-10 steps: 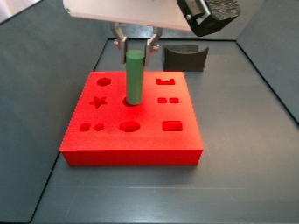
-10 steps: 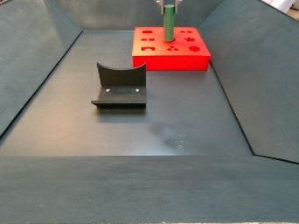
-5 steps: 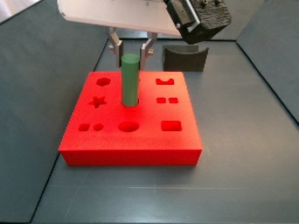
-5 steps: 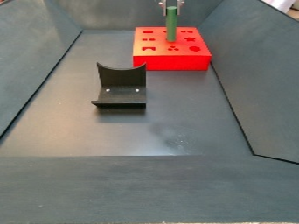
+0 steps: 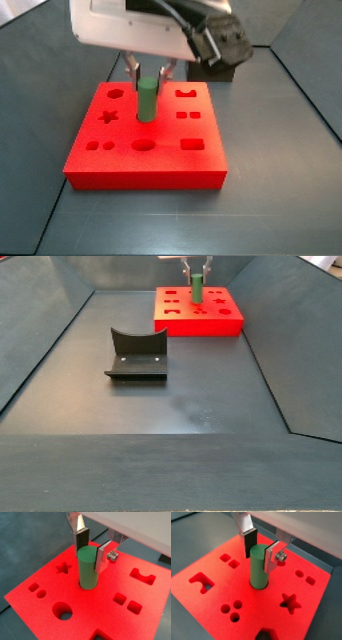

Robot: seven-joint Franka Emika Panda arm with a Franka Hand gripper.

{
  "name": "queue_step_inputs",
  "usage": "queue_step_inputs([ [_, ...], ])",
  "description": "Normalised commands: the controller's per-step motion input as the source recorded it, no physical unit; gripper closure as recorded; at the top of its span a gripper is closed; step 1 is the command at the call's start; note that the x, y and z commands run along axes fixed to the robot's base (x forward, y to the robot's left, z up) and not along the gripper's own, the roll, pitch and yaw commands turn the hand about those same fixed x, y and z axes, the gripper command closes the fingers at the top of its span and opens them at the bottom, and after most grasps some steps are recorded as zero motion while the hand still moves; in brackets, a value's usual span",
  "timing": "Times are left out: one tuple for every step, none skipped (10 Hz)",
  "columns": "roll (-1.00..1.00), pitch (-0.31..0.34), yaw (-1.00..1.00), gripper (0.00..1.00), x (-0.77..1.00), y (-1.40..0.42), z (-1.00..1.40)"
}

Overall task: Pick up the round object. Move up. Move to above the board. Insert the round object.
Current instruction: Insert the round object.

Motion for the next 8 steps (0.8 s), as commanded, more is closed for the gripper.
queue_step_inputs([
  [0.0, 0.009, -0.03, 1.0, 0.0, 0.0, -1.0],
  [0.0, 0.0, -0.04, 1.0, 0.0, 0.0, -1.0],
  [0.0, 0.006, -0.05, 1.0, 0.0, 0.0, -1.0],
  [-0.02, 0.059, -0.15, 1.0, 0.12, 0.04, -1.0],
  [-0.04, 0.09, -0.19, 1.0, 0.14, 0.11, -0.96],
  [0.0, 0.156, -0.18, 1.0, 0.15, 0.08, -0.94],
  [0.02, 0.221, -0.18, 1.0, 0.1, 0.0, -0.73],
  [0.15, 0.324, -0.26, 1.0, 0.15, 0.0, -0.4],
])
